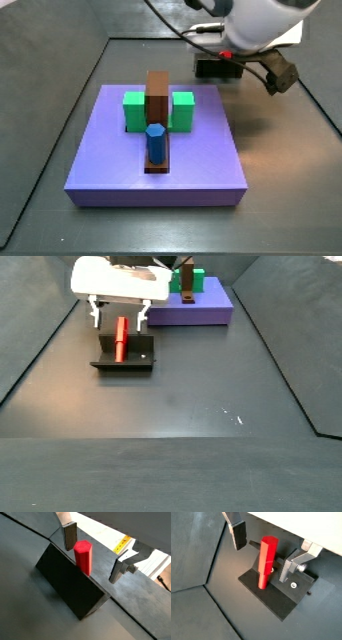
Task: Pick up the red object. Move up. Place the red object on the fixture. Regrasp the red object. Move to above the board. Insert the red object.
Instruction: Regrasp the red object.
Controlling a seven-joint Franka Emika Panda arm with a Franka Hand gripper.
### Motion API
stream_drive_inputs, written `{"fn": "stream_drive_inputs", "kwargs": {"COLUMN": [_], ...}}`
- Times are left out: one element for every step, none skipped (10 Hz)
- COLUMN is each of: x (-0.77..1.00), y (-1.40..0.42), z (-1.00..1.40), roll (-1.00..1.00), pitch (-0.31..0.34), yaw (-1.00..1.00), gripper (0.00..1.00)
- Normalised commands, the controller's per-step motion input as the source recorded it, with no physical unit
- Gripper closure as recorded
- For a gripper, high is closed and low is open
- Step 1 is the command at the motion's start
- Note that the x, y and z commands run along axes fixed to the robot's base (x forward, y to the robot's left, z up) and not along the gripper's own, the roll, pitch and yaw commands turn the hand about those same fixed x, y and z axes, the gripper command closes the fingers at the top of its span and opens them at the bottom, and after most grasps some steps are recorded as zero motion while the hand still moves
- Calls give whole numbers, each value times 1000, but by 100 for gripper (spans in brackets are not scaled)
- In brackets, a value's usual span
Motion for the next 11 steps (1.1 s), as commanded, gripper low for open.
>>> {"fn": "stream_drive_inputs", "kwargs": {"x": [0,0,0,0,0,0,0,0,0,0,0], "y": [0,0,0,0,0,0,0,0,0,0,0], "z": [-143,-126,-146,-114,0,0,0,0,0,0,0], "roll": [280,231,214,183,0,0,0,0,0,0,0], "pitch": [23,23,0,0,-46,0,0,0,0,0,0], "yaw": [0,0,0,0,0,0,0,0,0,0,0], "gripper": [0,0,0,0,0,0,100,100,100,100,100]}}
